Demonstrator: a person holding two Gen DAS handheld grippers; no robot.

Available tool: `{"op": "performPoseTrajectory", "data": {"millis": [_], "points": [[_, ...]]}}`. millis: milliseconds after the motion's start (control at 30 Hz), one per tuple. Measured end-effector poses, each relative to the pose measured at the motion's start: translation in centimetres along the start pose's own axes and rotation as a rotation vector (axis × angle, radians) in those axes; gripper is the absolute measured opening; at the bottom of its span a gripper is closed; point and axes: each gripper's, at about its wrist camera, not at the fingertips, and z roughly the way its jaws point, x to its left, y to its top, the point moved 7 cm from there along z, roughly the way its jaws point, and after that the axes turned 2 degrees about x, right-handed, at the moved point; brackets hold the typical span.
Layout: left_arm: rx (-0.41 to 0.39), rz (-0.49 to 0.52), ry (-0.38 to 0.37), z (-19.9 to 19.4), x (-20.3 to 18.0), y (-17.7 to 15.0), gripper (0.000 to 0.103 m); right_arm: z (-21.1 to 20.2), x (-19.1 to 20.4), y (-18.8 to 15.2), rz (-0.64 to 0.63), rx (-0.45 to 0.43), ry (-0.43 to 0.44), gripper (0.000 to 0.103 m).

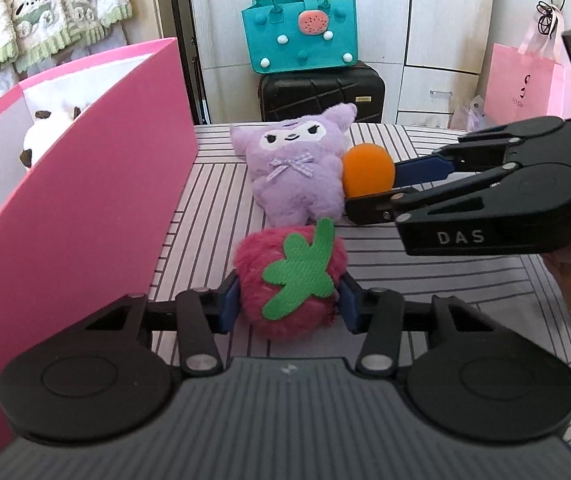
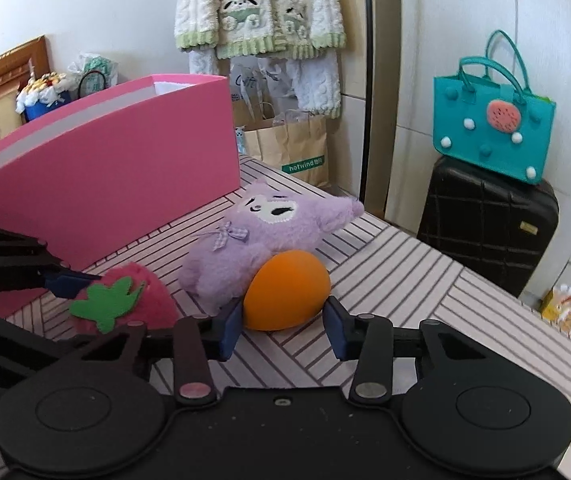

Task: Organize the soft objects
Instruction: 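Close the left tool on the red strawberry plush, then lift the strawberry with the left tool while the right tool grasps the orange sponge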

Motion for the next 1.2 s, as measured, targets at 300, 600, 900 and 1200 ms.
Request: {"op": "performPoseTrajectory", "data": {"millis": [300, 600, 900, 1200], "points": [[0.003, -0.005, -0.025, -0.5, -0.3, -0.1, 0.041, -2.3, 0.1, -1.2, 0.099, 0.02, -0.011, 0.048], [0.011, 0.001, -0.08, -2.3, -1.0, -0.6, 0.041, -4.8, 1.4, -2.3, 0.155, 0.041, -0.04, 0.048], [0.053, 0.009, -0.142, -4.7, -1.2, -1.4, 0.041, -7.9, 3.5, -3.4, 0.188, 0.065, -0.068, 0.048], [0.131, 0.047, -0.252, -7.5, -1.0, -2.3, 0.041, -11.4, 6.2, -3.9, 0.205, 0.077, -0.081, 0.048]]}}
